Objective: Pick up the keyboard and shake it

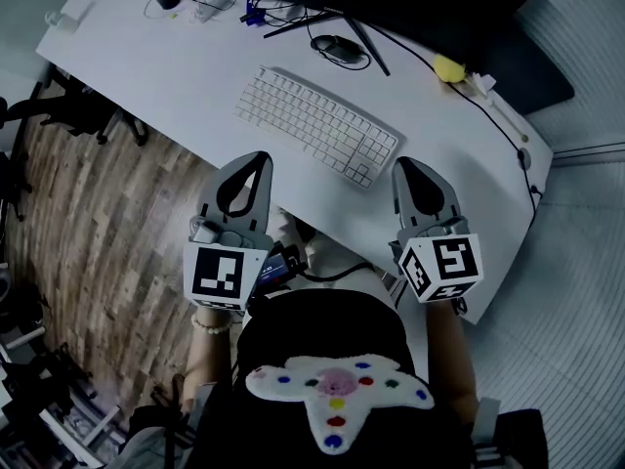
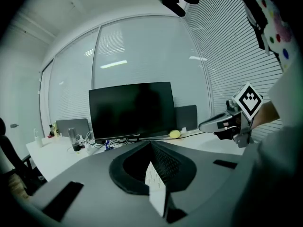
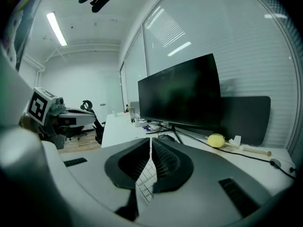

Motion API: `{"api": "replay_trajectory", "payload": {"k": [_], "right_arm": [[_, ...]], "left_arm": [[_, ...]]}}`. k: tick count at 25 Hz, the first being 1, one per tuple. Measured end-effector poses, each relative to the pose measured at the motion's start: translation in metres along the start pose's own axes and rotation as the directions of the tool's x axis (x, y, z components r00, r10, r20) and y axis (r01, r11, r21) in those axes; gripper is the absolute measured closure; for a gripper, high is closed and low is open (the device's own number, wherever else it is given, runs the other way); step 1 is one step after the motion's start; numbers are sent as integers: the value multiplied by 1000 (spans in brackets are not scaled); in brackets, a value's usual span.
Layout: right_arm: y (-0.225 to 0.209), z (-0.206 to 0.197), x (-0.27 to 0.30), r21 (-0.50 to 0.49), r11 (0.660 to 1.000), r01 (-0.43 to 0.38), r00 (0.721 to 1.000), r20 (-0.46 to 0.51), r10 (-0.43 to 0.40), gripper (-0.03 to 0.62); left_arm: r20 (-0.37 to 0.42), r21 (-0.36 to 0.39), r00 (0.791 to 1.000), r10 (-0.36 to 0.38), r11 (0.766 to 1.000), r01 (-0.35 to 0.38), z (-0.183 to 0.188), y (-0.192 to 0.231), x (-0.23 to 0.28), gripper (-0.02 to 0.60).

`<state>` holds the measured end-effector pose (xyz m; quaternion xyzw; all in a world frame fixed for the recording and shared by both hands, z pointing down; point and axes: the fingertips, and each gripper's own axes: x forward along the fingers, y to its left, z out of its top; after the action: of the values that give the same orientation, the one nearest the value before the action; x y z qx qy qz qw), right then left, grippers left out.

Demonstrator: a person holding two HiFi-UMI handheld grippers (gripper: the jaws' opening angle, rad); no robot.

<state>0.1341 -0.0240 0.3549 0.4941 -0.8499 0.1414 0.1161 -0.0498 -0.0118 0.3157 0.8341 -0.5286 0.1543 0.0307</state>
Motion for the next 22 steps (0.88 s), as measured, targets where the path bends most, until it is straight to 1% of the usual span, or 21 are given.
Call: {"api": "replay_trajectory", "payload": {"k": [5, 10, 11, 12, 16, 18, 20, 22], "right_arm": [[-10, -20, 8, 101, 995, 16, 1000, -23, -13, 557], [-21, -51, 18, 202, 978, 55, 996, -85, -38, 553], [-24, -59, 21, 224, 973, 63, 994, -102, -40, 531], [-25, -66, 25, 243, 968, 68, 992, -121, -39, 469], [-28, -101, 40, 308, 948, 79, 979, -203, -16, 395], [-28, -116, 48, 353, 932, 82, 972, -236, 3, 355], [-30, -131, 55, 388, 917, 95, 964, -267, 13, 341], [-31, -144, 61, 393, 913, 107, 953, -301, 17, 333]], "left_arm": [[-9, 58, 999, -31, 998, 32, -9, 3, 16, 565], [-21, 53, 999, -45, 998, 46, -15, 8, 26, 565], [-22, 47, 999, -46, 998, 46, -15, 10, 27, 565], [-22, 39, 999, -46, 998, 47, -16, 12, 29, 565], [-34, 37, 998, -58, 998, 60, -21, 19, 36, 565], [-41, 27, 998, -56, 998, 58, -22, 24, 40, 565], [-43, 32, 997, -61, 998, 62, -23, 27, 43, 565], [-47, 35, 997, -66, 997, 68, -25, 30, 45, 565]]}}
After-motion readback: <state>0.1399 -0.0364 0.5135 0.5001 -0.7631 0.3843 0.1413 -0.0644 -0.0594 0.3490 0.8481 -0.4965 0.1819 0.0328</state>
